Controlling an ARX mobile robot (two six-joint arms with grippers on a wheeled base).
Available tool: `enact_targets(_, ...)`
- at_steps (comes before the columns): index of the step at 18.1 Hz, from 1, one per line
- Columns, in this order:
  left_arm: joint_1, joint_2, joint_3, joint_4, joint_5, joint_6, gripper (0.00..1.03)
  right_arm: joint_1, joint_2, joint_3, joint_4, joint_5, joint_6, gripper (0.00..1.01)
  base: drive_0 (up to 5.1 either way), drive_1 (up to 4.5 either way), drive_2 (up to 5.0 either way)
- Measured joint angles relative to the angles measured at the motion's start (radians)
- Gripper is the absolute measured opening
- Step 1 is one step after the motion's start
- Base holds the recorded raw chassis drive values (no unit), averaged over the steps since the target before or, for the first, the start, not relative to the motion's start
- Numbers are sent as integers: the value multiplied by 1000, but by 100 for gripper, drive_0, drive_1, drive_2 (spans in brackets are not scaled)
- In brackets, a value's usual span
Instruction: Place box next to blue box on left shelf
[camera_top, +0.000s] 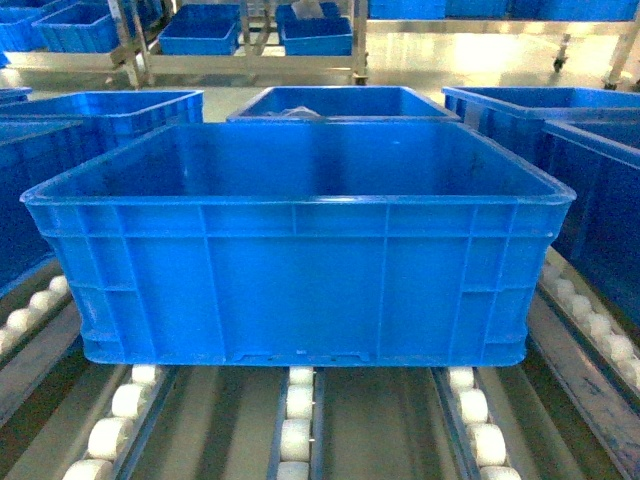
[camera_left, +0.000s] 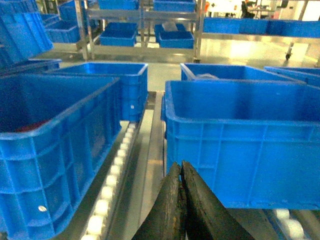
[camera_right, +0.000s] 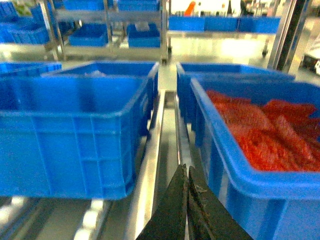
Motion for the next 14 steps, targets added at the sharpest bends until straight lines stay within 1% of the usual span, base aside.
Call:
enact_targets(2, 2, 0, -1, -17, 6, 1, 1, 0, 3, 2, 11, 1, 0, 2, 0, 0, 0)
enact_targets(4, 1, 0, -1, -7, 1, 1, 1, 0, 4, 2, 6, 1, 0, 2, 0, 0, 0)
enact_targets(5, 1, 0, -1, -5, 2, 1, 1, 0, 3, 0, -14, 2, 0, 2, 0, 0, 0)
enact_targets(6, 1, 0, -1, -6, 2, 1, 1, 0, 3, 0, 0, 1, 0, 2, 0, 0, 0)
enact_targets(7, 1, 0, -1, -6, 2, 1, 8, 0, 3, 0, -6, 1, -1, 12, 0, 0, 0)
enact_targets(8, 1, 0, -1, -5, 3, 1, 23, 0, 3, 0, -5, 1, -1, 25, 0, 0, 0)
enact_targets(12, 1, 0, -1, -5, 2, 1, 74, 0, 3, 0, -5, 1, -1, 77, 0, 0, 0)
enact_targets(13, 1, 0, -1, -5, 3, 1, 88, 0, 3, 0, -5, 1, -1, 91, 0, 0, 0)
enact_targets(14, 1, 0, -1, -5, 2, 2, 100, 0, 3, 0, -5, 1, 0, 100, 0, 0, 0)
